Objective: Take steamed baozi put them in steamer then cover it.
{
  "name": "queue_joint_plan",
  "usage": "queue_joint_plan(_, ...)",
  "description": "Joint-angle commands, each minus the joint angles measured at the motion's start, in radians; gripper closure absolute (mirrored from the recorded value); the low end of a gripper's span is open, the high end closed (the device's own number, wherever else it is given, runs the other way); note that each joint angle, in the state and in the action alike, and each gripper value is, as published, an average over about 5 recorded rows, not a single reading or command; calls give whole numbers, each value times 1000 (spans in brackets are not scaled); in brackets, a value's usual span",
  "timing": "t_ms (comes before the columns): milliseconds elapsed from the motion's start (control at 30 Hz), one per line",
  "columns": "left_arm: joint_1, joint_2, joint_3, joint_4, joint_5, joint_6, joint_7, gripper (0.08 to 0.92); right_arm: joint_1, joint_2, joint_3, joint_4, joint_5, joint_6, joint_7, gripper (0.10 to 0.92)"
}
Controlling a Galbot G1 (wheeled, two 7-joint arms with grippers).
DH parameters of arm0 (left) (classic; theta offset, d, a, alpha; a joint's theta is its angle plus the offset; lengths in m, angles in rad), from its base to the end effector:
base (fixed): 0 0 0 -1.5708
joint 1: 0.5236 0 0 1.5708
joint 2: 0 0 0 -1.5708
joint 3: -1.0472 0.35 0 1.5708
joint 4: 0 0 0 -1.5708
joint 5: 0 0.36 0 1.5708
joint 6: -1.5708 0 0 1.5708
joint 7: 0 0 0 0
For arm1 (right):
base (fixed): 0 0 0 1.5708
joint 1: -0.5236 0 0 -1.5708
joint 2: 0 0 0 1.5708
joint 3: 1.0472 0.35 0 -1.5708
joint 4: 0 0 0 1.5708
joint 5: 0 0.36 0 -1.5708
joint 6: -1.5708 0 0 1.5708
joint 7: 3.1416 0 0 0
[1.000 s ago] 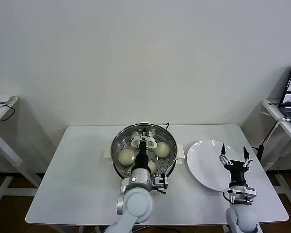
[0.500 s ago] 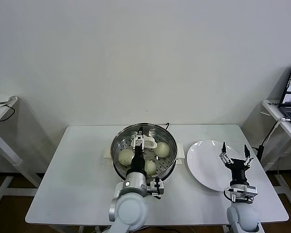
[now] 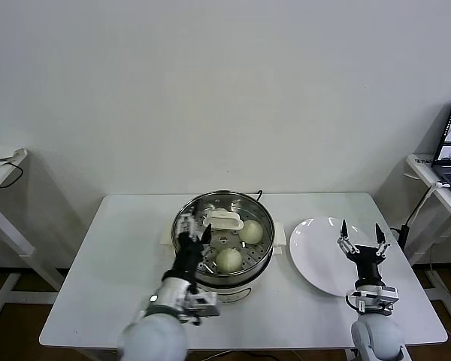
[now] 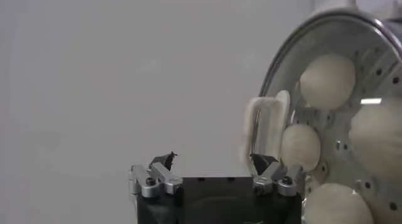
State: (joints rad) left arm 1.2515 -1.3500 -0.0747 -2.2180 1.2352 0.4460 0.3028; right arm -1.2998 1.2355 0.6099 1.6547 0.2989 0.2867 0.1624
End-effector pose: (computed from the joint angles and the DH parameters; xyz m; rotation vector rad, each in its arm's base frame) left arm 0.2215 -0.0925 -0.2062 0.2758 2.5047 1.7659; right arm 0.2731 -0.1344 -0.3719 0.3076 2.9806 -0.0628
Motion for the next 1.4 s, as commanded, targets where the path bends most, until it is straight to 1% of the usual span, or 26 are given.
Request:
queue_joint_plan(33,142,21,-501,18,-1005,-390,-377,177,-56,-12,-10,109,161,-125,-55,203)
queue_joint_plan(100,143,35,-542,79,-1125,-446,-365,177,-61,-12,-10,112,185,-127,-59,203)
queue_joint_plan(200,150,48,-568,162,-1242,-500,-325,177,-71,-10,-14,118,200,-140,-58,203)
queue_joint_plan(367,160,48,-570,245,-1323,-532,-268,177,-98,-1,-16,135,196,-145,-54,203)
queue_joint_plan(633,184,41,-561,272,-1325,-532,-248,177,-142,10,-10,136,170,-124,-58,203)
queue_joint_plan(933,182,38,-554,308,-1300,-542,-244,177,-150,19,-12,129,157,-116,-89,203)
queue_joint_plan(1400,182,33,-554,316,-1273,-547,-249,177,-146,11,-12,124,150,-103,-90,203)
